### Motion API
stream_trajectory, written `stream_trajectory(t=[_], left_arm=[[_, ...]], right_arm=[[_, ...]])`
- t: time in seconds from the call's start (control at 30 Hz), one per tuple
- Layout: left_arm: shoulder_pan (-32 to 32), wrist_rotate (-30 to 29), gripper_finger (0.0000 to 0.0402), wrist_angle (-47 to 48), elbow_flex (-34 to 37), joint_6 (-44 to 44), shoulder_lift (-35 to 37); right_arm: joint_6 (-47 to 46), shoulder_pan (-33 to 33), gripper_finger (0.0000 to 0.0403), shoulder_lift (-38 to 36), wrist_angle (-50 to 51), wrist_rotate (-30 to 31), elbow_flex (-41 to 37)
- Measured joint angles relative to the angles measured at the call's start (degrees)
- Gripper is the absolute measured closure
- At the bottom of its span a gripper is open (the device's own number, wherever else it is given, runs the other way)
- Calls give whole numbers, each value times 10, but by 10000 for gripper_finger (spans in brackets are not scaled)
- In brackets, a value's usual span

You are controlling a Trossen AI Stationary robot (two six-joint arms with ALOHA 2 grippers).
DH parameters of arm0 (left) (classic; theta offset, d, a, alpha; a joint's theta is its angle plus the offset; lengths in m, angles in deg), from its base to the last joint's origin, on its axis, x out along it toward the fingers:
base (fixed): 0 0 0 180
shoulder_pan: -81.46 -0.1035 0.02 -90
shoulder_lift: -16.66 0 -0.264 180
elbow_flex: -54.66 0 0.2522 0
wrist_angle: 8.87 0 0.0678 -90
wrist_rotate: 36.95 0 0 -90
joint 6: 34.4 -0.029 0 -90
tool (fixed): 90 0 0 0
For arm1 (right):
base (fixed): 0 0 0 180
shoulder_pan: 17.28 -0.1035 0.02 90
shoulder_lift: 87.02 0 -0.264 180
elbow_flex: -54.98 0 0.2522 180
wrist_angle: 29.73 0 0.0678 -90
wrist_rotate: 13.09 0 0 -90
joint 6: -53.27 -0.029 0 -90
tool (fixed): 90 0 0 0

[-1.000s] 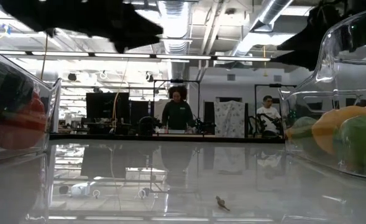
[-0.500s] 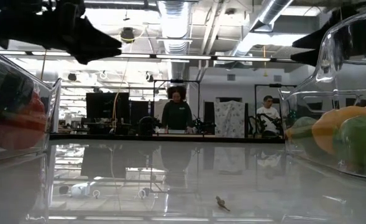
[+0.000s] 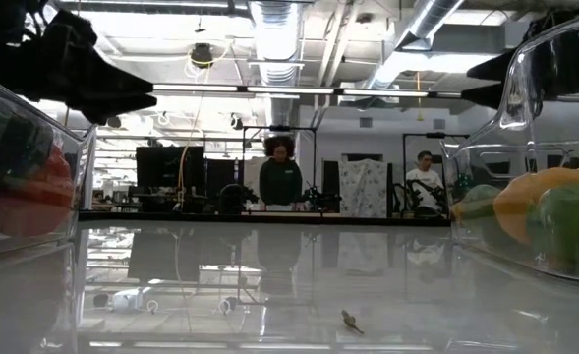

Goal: Sort produce into baskets
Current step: Return to Home Position

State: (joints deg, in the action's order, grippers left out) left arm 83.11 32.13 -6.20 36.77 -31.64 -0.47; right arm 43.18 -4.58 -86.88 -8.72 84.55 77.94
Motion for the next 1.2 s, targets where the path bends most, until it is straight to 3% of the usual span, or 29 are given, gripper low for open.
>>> stream_trajectory(t=[0.1, 0.27, 0.43, 0.6, 0.8, 0.93, 1.2], left_arm=[[2, 14, 176, 2, 21, 1, 38], [3, 88, 176, 48, 35, 0, 84], [3, 162, 176, 87, 35, -22, 114], [2, 132, 176, 84, 36, -18, 115], [2, 101, 176, 78, 36, -74, 112], [2, 99, 176, 78, 36, -130, 111], [2, 98, 176, 78, 36, -119, 111]], right_arm=[[-7, -15, 101, 0, -14, 1, -15], [-35, -28, 101, 1, -96, 0, -86], [-54, -34, 101, 5, -104, 7, -87], [-121, -32, 101, 2, -105, 43, -87], [-34, -33, 101, 6, -103, 43, -87], [-34, -33, 101, 6, -101, 43, -87], [-34, -33, 101, 6, -100, 43, -87]])
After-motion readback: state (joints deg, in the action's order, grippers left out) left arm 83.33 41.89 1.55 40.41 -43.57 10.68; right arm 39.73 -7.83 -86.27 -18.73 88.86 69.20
